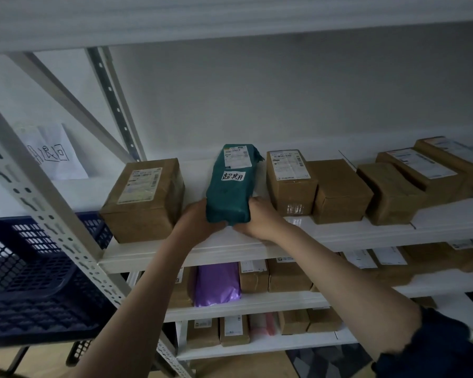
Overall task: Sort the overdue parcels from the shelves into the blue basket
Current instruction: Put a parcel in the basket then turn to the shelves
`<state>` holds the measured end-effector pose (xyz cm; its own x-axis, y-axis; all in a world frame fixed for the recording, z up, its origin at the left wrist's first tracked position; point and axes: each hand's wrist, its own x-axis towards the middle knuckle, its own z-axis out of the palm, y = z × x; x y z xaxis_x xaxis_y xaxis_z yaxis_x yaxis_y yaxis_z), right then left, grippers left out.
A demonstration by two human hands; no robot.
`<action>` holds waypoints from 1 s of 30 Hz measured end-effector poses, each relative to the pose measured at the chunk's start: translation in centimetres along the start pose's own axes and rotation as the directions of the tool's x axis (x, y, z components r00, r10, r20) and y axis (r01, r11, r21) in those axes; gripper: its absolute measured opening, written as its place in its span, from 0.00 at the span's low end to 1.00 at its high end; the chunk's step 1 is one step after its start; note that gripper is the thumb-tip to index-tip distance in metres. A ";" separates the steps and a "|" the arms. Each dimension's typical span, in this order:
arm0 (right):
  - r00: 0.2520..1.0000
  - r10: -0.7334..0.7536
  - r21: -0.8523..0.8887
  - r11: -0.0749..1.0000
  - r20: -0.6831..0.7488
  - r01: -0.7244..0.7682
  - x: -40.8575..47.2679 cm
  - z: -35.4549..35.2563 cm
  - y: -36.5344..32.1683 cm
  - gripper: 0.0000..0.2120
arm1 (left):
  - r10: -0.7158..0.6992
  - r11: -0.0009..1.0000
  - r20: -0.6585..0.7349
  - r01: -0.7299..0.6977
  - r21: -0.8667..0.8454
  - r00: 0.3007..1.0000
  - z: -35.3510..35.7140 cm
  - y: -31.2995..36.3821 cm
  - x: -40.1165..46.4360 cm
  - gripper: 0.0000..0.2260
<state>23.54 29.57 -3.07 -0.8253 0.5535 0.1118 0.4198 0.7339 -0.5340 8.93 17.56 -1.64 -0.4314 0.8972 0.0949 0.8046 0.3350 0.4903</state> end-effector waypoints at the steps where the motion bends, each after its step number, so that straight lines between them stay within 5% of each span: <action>1: 1.000 0.001 -0.007 1.000 -0.002 -0.001 0.0 0.1 -0.1 0.10 | -0.001 1.000 -0.016 0.000 -0.017 1.000 0.1 0.1 -0.1 0.13; 8: 0.992 -0.038 0.009 0.999 -0.118 0.040 -3.1 0.8 -0.4 0.07 | 0.048 0.990 -0.217 -0.076 -0.120 0.975 2.4 0.6 -3.6 0.14; 13: 0.972 -0.046 0.063 0.996 -0.230 0.062 -8.2 2.5 -0.5 0.17 | 0.062 0.989 -0.335 -0.103 -0.106 0.940 4.6 1.4 -8.4 0.25; 21: 0.937 -0.096 -0.027 0.995 -0.336 0.093 -15.4 2.5 -3.0 0.33 | 0.148 0.970 -0.507 -0.226 -0.095 0.849 5.2 3.2 -15.4 0.28; 24: 0.915 -0.114 -0.055 0.993 -0.388 0.100 -16.7 2.4 -4.2 0.34 | 0.185 0.964 -0.584 -0.263 -0.051 0.790 5.3 3.8 -16.7 0.28; 30: 0.897 -0.126 -0.033 0.992 -0.424 0.124 -17.3 1.6 -5.1 0.35 | 0.155 0.968 -0.608 -0.243 -0.066 0.779 4.9 5.1 -17.3 0.27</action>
<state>35.08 15.59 -3.60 -0.6329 0.5708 0.5230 0.3264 0.8093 -0.4883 22.53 5.15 -5.06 -0.4595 0.5758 0.6762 0.8568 0.0870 0.5082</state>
